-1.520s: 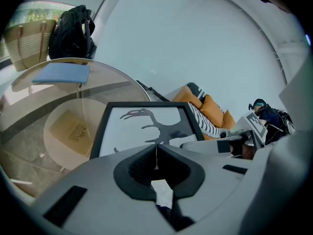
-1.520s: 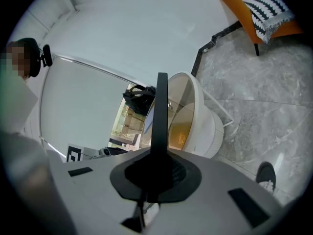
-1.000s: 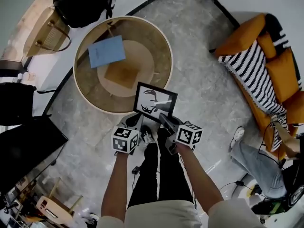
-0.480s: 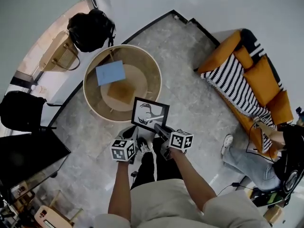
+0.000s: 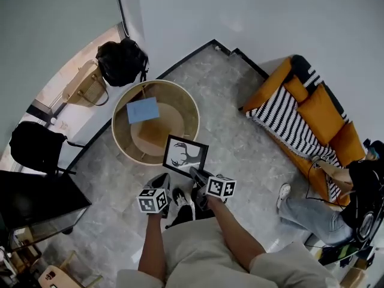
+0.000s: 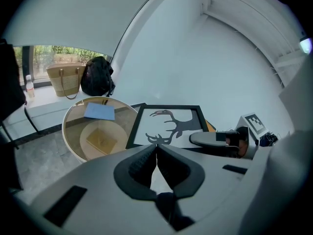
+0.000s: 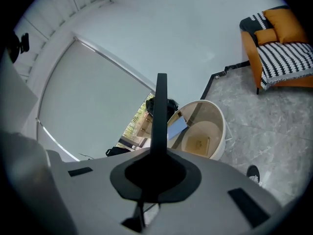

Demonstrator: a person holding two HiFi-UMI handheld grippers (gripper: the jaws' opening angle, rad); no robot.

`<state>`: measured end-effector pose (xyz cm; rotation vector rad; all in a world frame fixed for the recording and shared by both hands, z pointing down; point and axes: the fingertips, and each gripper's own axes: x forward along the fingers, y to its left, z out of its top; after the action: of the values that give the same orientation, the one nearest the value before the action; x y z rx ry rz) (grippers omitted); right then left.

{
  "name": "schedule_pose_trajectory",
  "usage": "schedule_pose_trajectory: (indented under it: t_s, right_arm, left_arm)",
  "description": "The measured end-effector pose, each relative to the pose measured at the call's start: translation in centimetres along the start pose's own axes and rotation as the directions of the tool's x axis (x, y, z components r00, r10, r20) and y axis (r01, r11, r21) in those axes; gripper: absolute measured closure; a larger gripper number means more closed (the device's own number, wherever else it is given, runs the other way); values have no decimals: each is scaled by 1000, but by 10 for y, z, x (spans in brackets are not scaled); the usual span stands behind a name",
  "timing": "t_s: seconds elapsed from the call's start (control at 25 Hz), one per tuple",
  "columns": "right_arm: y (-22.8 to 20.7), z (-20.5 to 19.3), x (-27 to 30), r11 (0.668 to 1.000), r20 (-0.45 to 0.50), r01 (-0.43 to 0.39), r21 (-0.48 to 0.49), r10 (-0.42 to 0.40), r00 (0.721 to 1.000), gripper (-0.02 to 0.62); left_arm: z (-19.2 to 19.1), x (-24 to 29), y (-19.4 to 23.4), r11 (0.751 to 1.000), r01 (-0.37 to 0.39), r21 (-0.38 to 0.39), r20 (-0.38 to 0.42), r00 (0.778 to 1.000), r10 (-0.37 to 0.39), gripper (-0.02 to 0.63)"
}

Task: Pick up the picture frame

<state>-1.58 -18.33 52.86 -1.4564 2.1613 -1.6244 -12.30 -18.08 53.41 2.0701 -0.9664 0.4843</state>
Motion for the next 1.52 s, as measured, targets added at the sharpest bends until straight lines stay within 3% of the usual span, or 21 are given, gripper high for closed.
schedule_pose_trajectory:
  t_s: [0.32, 0.56, 0.76, 1.0, 1.52]
  right_arm:
    - [27, 10, -16, 991, -9, -15, -132, 14, 1000, 554]
    - [39, 8, -18, 982, -29, -49, -182, 44, 999, 555]
    - [44, 2, -18, 970, -58, -64, -234, 51, 997, 554]
    - [30, 9, -29, 977, -24, -42, -211, 38, 999, 554]
    - [33, -5, -27, 974, -58, -52, -219, 40, 998, 554]
  left_arm:
    - [6, -23, -36, 992, 37, 121, 4, 999, -37, 584]
    - [32, -31, -35, 990, 2, 140, 75, 997, -12, 584]
    - [37, -32, -32, 988, -11, 155, 89, 996, -3, 584]
    - [27, -31, -39, 982, -15, 188, 66, 998, 3, 584]
    - [21, -34, -36, 985, -12, 175, 68, 998, 0, 584]
